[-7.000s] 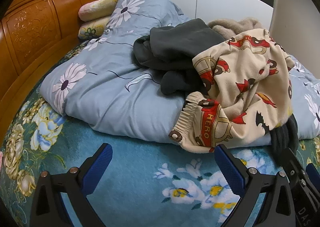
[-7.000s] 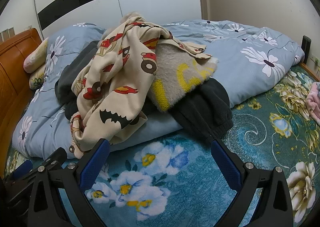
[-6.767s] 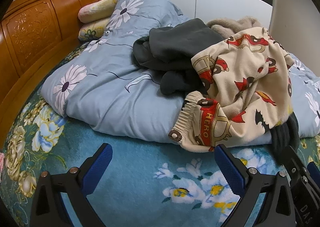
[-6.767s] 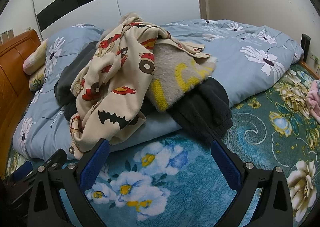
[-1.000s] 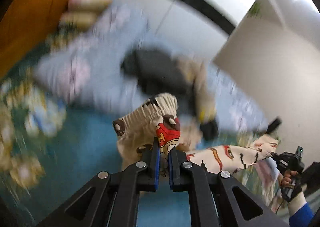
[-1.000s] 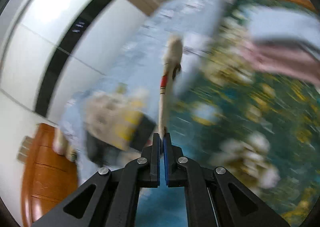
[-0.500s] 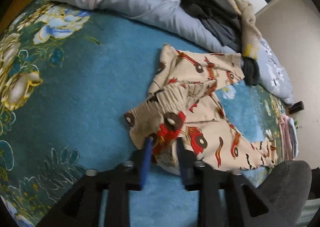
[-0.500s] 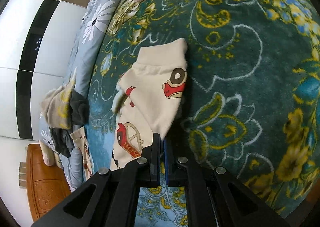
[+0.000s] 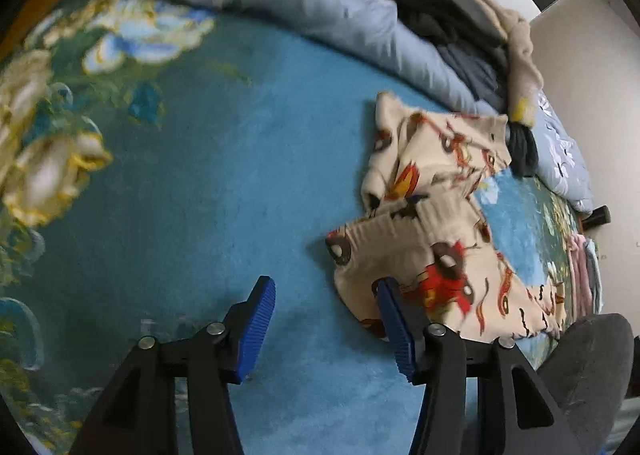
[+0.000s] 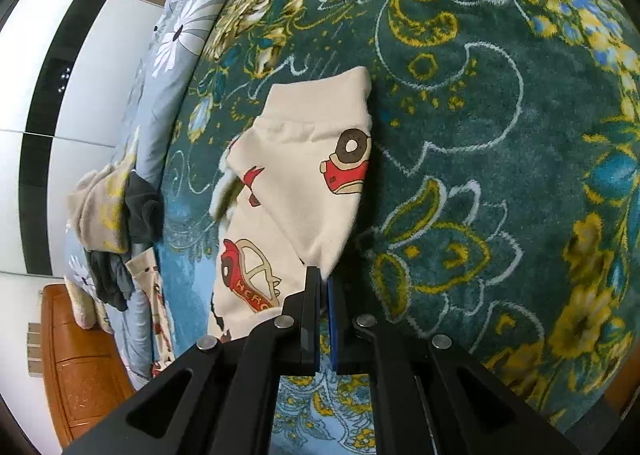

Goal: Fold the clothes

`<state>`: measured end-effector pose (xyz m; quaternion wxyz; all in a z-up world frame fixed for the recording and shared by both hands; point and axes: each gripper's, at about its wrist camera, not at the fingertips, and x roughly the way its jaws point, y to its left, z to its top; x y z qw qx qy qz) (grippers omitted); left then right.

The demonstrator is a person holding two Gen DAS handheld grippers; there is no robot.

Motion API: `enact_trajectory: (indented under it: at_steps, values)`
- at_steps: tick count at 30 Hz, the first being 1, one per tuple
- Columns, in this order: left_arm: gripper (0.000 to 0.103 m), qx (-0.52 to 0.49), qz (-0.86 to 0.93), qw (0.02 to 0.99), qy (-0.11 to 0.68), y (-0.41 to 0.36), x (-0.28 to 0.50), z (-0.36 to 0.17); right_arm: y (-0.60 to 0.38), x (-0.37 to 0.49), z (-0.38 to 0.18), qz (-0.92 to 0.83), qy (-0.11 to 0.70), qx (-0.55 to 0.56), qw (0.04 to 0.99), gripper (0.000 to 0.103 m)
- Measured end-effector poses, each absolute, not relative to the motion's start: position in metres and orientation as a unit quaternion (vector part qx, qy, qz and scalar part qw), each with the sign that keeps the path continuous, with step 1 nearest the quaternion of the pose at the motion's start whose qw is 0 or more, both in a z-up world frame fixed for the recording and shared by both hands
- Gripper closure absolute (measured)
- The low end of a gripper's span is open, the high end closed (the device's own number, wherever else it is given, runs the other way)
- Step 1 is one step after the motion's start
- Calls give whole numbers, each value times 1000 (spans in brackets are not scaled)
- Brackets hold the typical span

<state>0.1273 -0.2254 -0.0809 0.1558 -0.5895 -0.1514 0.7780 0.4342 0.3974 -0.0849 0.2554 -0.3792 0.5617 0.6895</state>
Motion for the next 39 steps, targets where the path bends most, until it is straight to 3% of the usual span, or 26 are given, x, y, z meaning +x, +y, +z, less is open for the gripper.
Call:
enact_trajectory:
  at_steps: [11,13,15,21,31,34,39]
  values:
    - [49,-587,772,170,-174,-192,107,-103,393,427,-82,675,557,-391,286,100]
    - [75,-587,771,170,-182,-192,106,-102,392,427,-84,671,562,-389,289,100]
    - [90,-585,774,159,-183,-192,105,-100,391,426,-85,671,561,-387,292,100]
    - [95,-562,789,137,-209,-197,104,-70,393,420,-69,686,551,-376,291,100]
    - [96,-386,872,184,-238,-221,106,96,404,396,25,779,506,-299,218,100]
    - [96,-377,878,171,-240,-247,129,106,400,408,37,792,508,-271,202,100]
    - [96,-423,864,136,-239,-276,162,77,395,424,30,787,516,-276,197,100]
